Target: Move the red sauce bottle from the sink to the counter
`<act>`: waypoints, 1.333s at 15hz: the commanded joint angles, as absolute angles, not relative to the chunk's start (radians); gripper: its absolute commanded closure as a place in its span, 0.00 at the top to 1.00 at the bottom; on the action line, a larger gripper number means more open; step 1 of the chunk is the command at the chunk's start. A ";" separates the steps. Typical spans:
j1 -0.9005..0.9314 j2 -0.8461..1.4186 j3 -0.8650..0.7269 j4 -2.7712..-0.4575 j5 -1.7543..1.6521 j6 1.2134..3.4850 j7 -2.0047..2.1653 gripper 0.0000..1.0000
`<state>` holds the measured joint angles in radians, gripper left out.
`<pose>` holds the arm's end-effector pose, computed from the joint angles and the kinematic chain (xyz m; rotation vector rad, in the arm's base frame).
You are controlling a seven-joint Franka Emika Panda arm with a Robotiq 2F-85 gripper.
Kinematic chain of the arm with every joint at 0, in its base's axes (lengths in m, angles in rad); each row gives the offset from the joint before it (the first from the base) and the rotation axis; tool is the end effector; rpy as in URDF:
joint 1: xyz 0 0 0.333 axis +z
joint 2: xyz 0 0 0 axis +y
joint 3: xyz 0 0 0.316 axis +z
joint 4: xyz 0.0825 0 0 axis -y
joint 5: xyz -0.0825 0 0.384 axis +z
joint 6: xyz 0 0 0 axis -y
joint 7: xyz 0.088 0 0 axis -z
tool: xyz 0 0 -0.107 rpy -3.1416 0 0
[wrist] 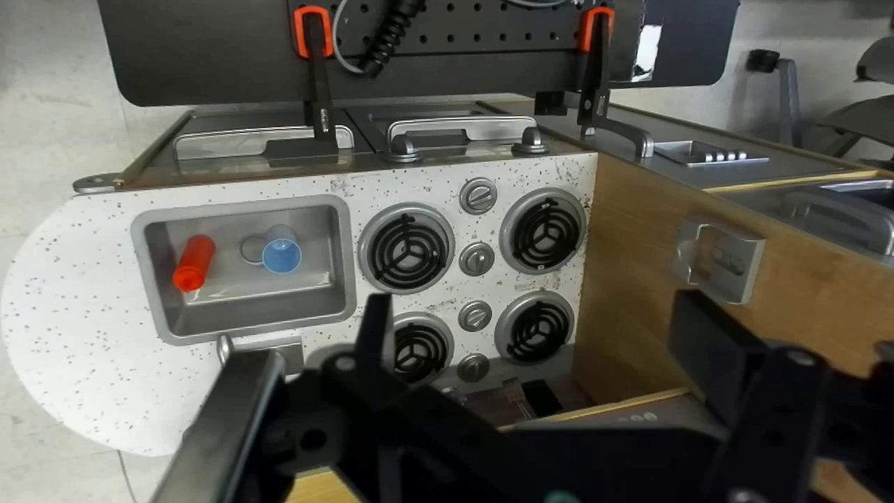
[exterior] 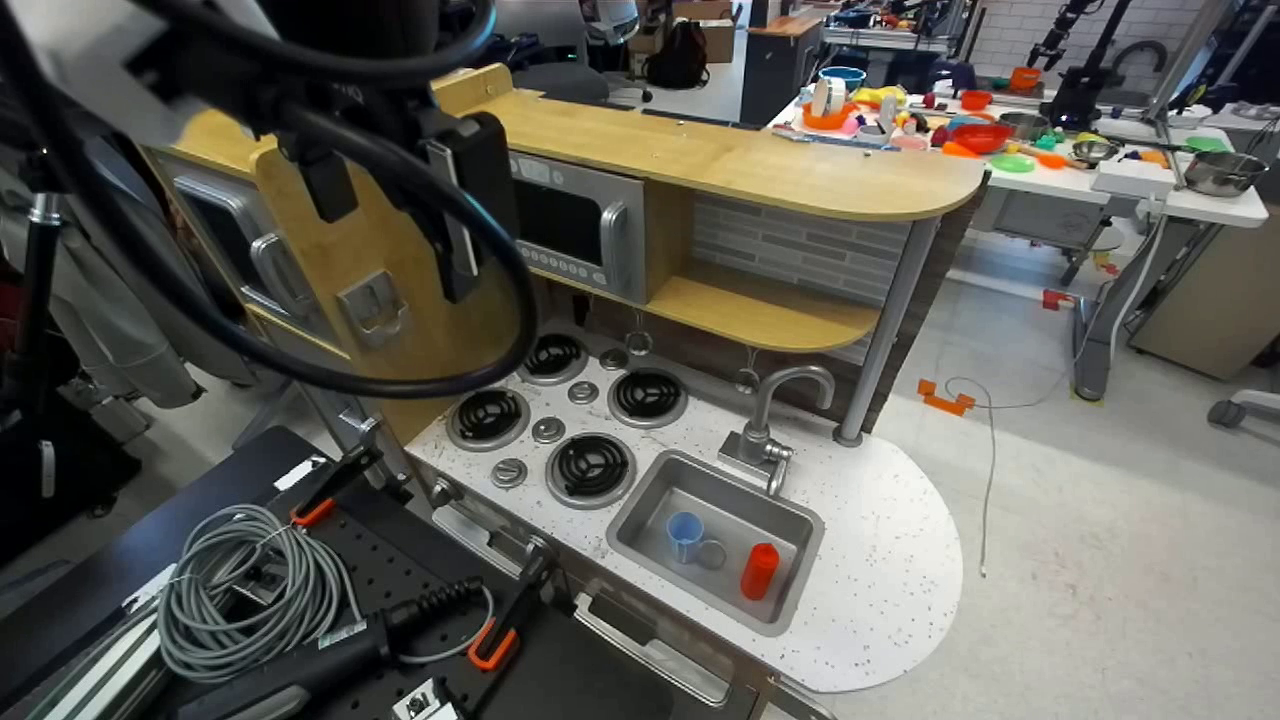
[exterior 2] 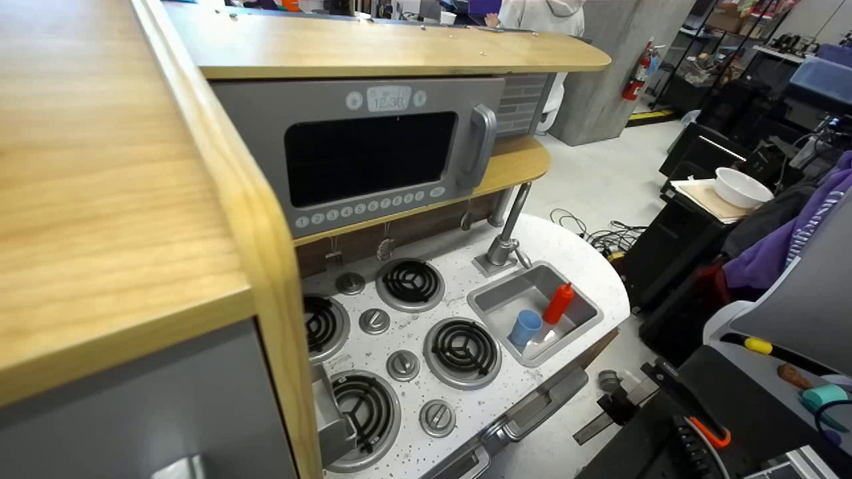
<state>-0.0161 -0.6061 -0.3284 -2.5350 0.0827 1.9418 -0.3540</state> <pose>0.3485 -0.1237 0.4661 -2.8864 -0.0511 -0.0989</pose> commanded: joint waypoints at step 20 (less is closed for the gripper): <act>-0.055 -0.452 -0.306 -2.578 0.070 2.161 -0.391 1.00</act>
<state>-0.0263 -0.5360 -0.3198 -2.5725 0.0772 2.0598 -0.3554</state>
